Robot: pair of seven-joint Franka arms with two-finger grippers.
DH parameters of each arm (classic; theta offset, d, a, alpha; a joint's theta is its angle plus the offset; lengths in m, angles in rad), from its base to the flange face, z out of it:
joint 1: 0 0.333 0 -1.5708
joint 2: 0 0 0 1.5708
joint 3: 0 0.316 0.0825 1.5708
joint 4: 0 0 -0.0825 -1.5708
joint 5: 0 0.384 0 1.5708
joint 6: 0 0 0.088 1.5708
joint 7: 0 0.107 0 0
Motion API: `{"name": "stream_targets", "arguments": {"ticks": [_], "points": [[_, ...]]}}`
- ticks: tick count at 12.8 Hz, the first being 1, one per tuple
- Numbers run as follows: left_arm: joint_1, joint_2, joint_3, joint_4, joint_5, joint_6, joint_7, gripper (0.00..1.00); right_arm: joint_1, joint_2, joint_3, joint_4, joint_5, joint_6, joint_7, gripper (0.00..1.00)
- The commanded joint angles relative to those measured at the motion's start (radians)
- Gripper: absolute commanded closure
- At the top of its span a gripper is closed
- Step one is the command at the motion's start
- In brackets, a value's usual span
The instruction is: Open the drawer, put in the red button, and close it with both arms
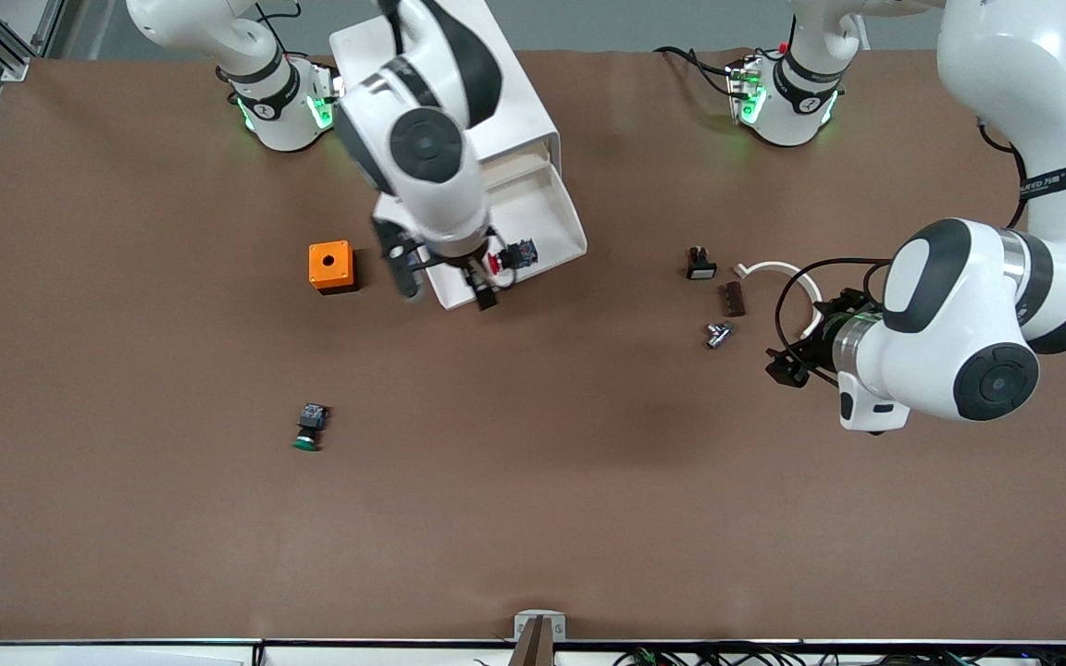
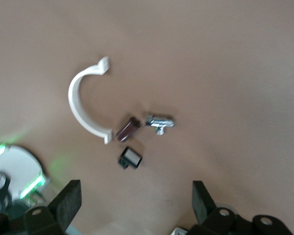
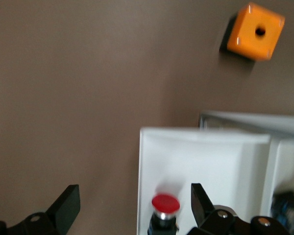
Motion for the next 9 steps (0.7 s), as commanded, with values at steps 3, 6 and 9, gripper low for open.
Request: {"name": "stream_targets", "arguments": {"ticks": [3,6,9], "points": [[-0.064,0.029,-0.013,-0.034,0.033,0.201,0.125,0.01,-0.252,-0.001,0.000,0.128,-0.010,-0.133,-0.428,0.00],[-0.119,0.048,-0.020,-0.080,0.031,0.329,0.128,0.01,-0.377,-0.010,-0.017,0.145,-0.066,-0.216,-0.841,0.00],[-0.156,0.051,-0.056,-0.169,0.033,0.483,0.133,0.01,-0.464,-0.055,-0.050,0.163,-0.073,-0.219,-1.067,0.00]]}}
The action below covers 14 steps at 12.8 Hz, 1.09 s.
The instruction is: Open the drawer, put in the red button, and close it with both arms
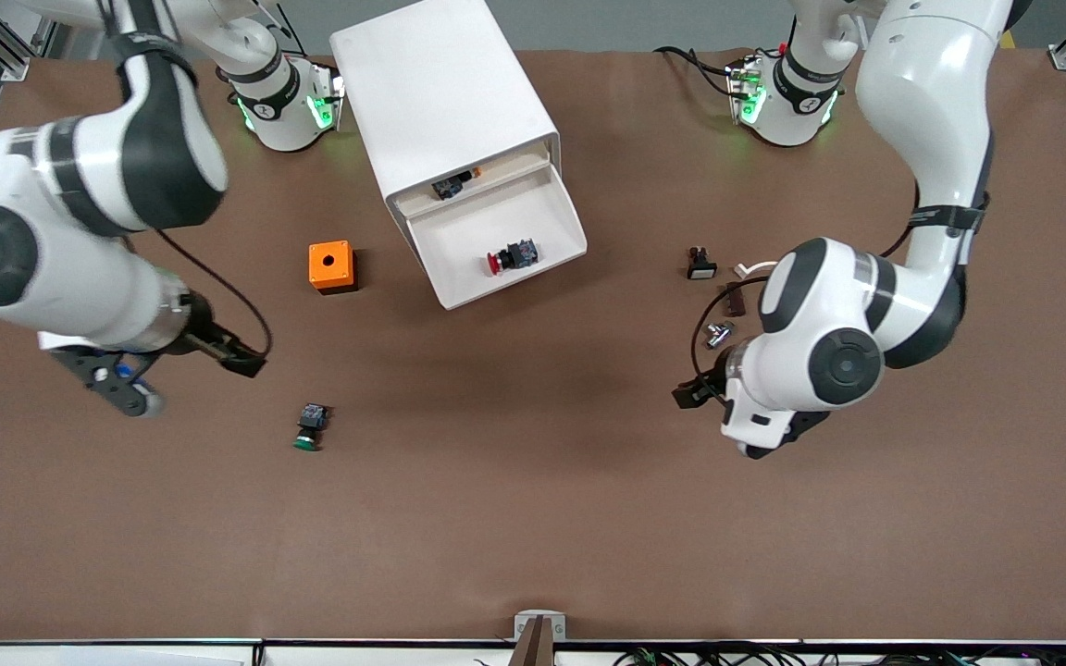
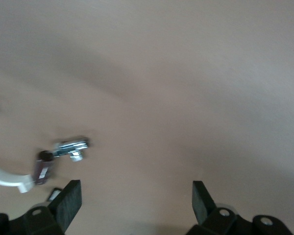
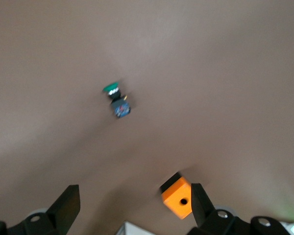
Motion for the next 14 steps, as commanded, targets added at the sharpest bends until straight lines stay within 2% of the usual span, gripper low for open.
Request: {"name": "stream_targets", "arguments": {"ticks": [1,5,7,10,14], "points": [[-0.048,-0.012,-0.014,-0.076,0.026,0.123,0.035,0.01,-0.065,-0.055,-0.017,0.009,-0.025,-0.022,-0.196,0.00],[-0.183,0.062,-0.016,-0.073,0.024,0.281,0.039,0.01,-0.180,-0.133,-0.040,0.001,-0.031,-0.022,-0.566,0.00],[-0.220,0.072,-0.017,-0.073,0.001,0.298,0.009,0.00,-0.200,-0.188,-0.040,-0.029,-0.046,-0.019,-0.595,0.00],[-0.300,0.071,-0.016,-0.078,-0.014,0.285,-0.133,0.00,-0.200,-0.309,-0.038,-0.141,-0.105,0.024,-0.595,0.00],[-0.386,0.062,-0.019,-0.078,-0.015,0.159,-0.281,0.00,-0.197,-0.456,-0.034,-0.292,-0.123,0.076,-0.595,0.00]]}}
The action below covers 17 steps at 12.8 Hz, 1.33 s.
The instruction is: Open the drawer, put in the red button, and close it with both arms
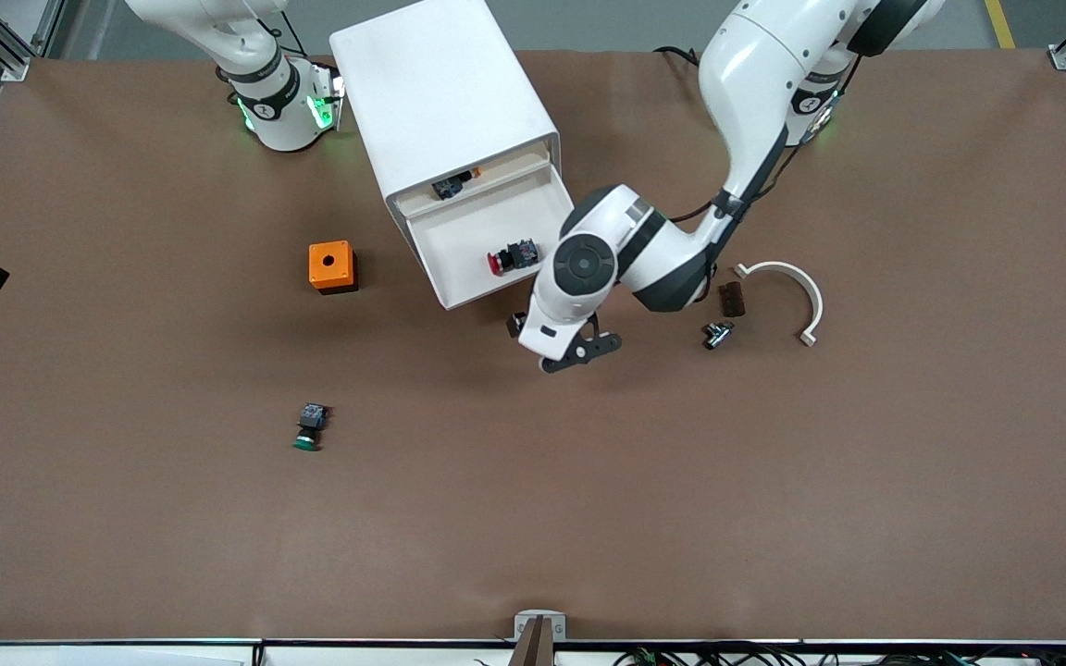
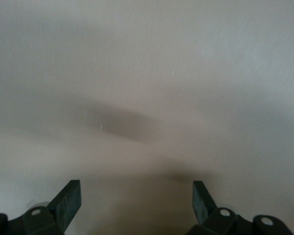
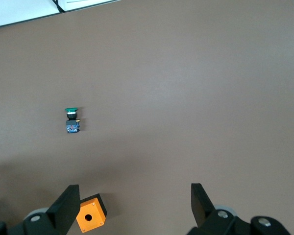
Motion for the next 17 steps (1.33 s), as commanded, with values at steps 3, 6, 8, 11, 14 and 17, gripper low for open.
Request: {"name": "stream_targets", "arguments": {"ticks": [3,6,8,11,14,17], "points": [[-0.098,-0.019,-0.005,-0.007,-0.013,-0.073,-0.138,0.00,0.001,-0.108,0.015,-0.122,-0.032,0.035,-0.006,0.00],[-0.109,-0.014,-0.057,-0.010,-0.013,-0.073,-0.200,0.00,0.003,-0.101,0.015,-0.117,-0.032,0.043,-0.006,0.00],[-0.128,-0.008,-0.077,-0.011,-0.013,-0.073,-0.224,0.00,0.003,-0.099,0.015,-0.117,-0.032,0.043,-0.004,0.00],[-0.169,-0.005,-0.077,-0.011,-0.033,-0.072,-0.256,0.00,0.000,-0.099,0.015,-0.119,-0.032,0.040,-0.004,0.00],[-0.191,0.001,-0.077,-0.011,-0.075,-0.062,-0.276,0.00,0.000,-0.099,0.015,-0.117,-0.032,0.040,-0.004,0.00],[-0.195,0.000,-0.077,-0.010,-0.081,-0.062,-0.311,0.00,0.001,-0.099,0.015,-0.117,-0.032,0.038,-0.003,0.00]]}}
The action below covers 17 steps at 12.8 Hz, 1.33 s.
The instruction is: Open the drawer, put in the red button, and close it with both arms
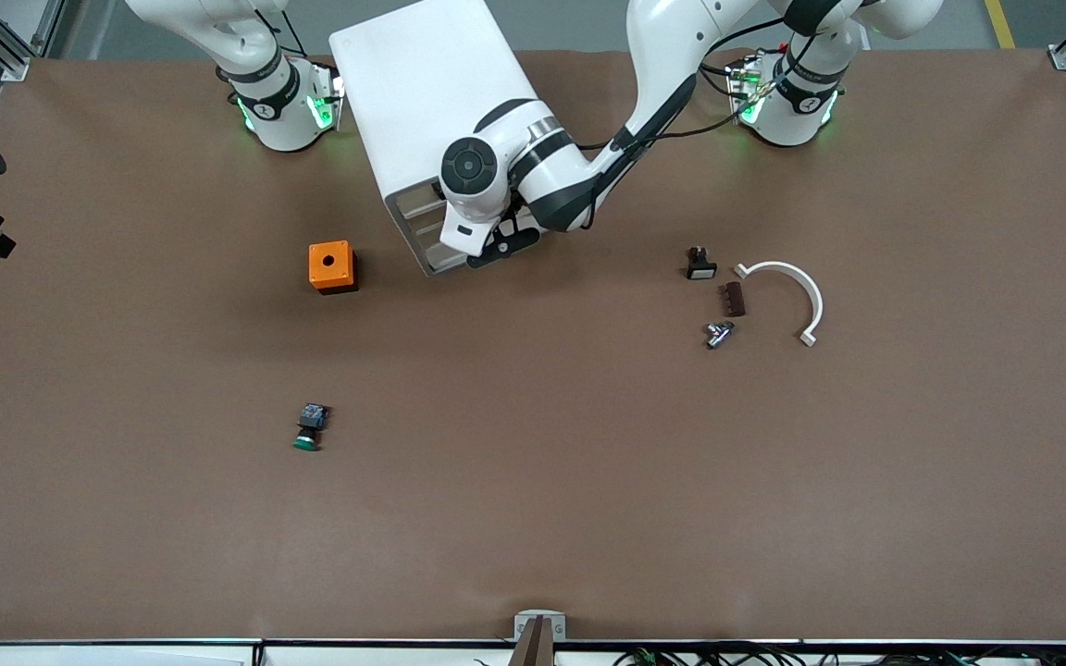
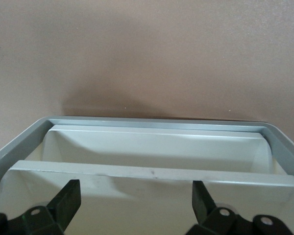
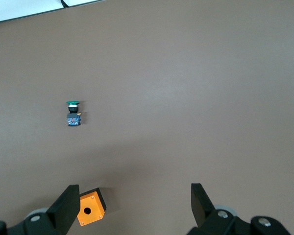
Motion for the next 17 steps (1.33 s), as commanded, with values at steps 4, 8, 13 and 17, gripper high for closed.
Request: {"name": "stream_targets", "arguments": {"ticks": [4,8,13,17], "points": [[0.145,-0.076,0.012,0.004,-0.006,-0.015,-0.027,0.00,0.000,-0.015,0.005,-0.013,-0.019,0.002,-0.002,0.00],[0.325,-0.182,0.012,0.007,0.107,-0.067,0.033,0.00,0.000,-0.015,0.005,-0.013,-0.019,0.002,-0.002,0.00],[0.547,-0.341,0.015,0.009,0.147,-0.089,0.094,0.00,0.000,-0.015,0.005,-0.013,-0.019,0.001,0.001,0.00],[0.725,-0.453,0.015,0.007,0.147,-0.237,0.489,0.00,-0.001,-0.015,0.005,-0.013,-0.019,-0.002,0.003,0.00]]}}
